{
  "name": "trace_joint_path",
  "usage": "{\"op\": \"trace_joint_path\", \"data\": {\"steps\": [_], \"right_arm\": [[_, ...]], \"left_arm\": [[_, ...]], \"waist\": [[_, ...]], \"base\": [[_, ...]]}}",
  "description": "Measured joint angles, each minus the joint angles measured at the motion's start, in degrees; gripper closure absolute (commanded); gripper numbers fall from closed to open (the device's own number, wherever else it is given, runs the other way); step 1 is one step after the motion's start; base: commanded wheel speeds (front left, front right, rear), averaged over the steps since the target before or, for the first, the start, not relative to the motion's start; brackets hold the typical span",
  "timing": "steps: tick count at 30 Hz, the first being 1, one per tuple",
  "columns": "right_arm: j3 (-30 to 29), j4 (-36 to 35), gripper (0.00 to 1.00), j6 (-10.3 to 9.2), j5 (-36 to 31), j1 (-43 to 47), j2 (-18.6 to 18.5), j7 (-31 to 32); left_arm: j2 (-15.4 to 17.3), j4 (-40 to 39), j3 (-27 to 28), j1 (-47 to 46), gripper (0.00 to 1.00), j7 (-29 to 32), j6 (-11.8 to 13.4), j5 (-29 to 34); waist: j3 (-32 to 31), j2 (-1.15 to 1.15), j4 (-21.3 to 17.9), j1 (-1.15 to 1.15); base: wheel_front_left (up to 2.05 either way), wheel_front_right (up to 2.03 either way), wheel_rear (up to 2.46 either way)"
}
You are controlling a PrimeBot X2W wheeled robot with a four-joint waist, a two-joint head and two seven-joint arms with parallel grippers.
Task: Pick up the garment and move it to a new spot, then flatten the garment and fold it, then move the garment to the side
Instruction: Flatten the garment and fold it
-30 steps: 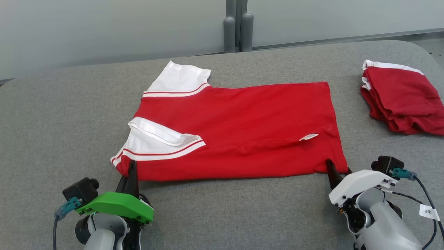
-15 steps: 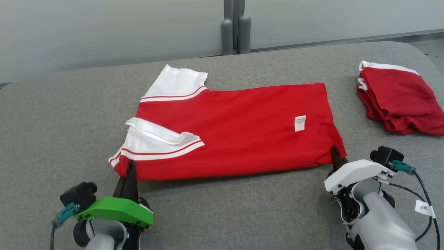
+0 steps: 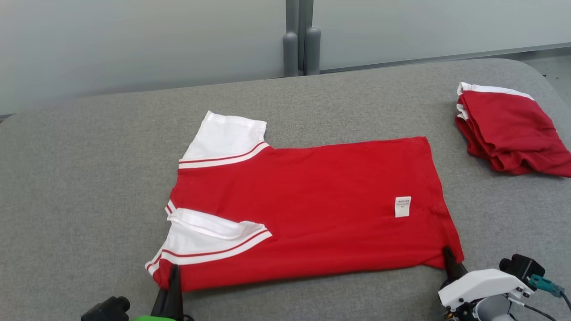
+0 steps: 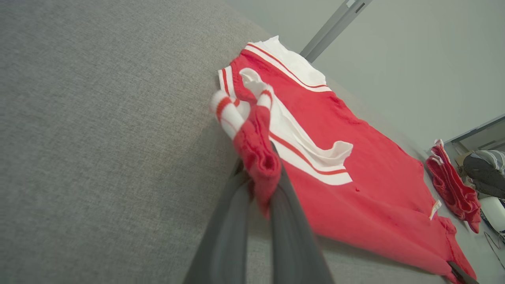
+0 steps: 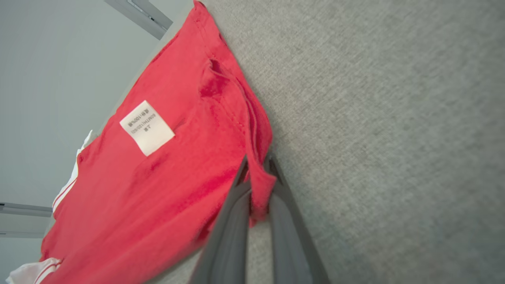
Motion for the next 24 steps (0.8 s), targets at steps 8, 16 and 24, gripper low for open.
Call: {"op": "trace_joint_path", "data": {"steps": [8,16,24], "right_arm": [[-1.1,-6.0,0.00,0.00,-0.2,4.3,0.0,2.2],[-4.9,-9.4,0.00,-0.05,-3.2,7.8,-0.1,2.6],[-9.1,-14.1,0.00,-0.05,-7.2,9.8,-0.1,3.1]], "left_arm": [[0.3,0.9,-0.9,1.5,0.87,1.0,1.2,0.6],[1.2,3.2,-1.3,2.4,0.00,2.1,2.7,1.4],[3.4,4.1,0.5,3.7,0.00,2.3,4.8,1.5]], "waist": [[-0.5,0.00,-0.9,0.00],[-0.5,0.00,-1.8,0.00],[-0.8,0.00,-2.7,0.00]], "base": [[0.00,0.00,0.00],[0.00,0.00,0.00],[0.00,0.00,0.00]]}}
